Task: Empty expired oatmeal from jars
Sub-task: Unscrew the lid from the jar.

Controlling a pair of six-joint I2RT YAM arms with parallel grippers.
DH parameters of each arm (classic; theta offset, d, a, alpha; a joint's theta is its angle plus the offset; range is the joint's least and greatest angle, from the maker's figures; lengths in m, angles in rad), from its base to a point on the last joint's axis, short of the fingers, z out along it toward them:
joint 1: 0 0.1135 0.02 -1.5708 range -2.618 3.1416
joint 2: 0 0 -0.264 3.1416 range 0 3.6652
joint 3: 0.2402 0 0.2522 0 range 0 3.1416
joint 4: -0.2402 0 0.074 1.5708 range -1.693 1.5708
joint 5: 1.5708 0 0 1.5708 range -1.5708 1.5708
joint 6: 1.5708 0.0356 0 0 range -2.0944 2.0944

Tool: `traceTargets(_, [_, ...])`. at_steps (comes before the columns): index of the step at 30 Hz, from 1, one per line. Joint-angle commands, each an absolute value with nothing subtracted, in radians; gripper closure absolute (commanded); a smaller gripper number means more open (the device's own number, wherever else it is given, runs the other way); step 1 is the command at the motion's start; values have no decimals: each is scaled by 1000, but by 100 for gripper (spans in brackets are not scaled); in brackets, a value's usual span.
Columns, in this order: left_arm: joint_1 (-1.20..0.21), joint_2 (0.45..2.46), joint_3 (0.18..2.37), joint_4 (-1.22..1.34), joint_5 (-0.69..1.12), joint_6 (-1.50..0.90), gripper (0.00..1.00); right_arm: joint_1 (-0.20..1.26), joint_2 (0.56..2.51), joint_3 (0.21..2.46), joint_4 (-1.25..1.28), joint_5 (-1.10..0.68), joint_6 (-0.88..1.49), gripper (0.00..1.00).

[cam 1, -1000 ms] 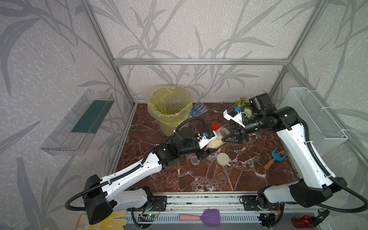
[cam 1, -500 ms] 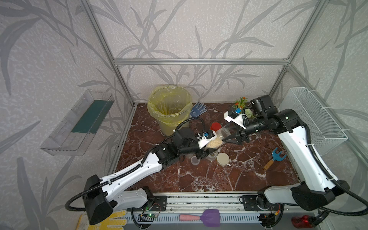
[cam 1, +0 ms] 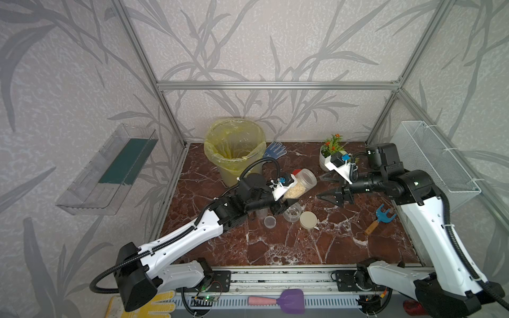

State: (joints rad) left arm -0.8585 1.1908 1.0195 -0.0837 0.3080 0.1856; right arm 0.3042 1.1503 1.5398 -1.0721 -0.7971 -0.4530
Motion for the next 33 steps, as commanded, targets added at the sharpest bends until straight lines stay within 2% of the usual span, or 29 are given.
traceTargets(1, [-859, 1217, 1104, -88, 301, 233, 100, 297, 1118, 1557, -998, -724, -214, 20])
traceTargets(7, [-889, 1263, 1156, -132, 224, 280, 100, 299, 1056, 1503, -882, -585, 375, 21])
traceTargets(12, [-903, 1283, 1172, -147, 187, 306, 100, 301, 1015, 1463, -813, -557, 671, 21])
traceTargets(17, [-910, 1292, 1170, -141, 178, 309, 100, 315, 1046, 1525, -906, -490, 697, 20])
traceTargets(33, [-920, 1304, 1177, -146, 180, 314, 100, 433, 1089, 1485, -845, -448, 738, 16])
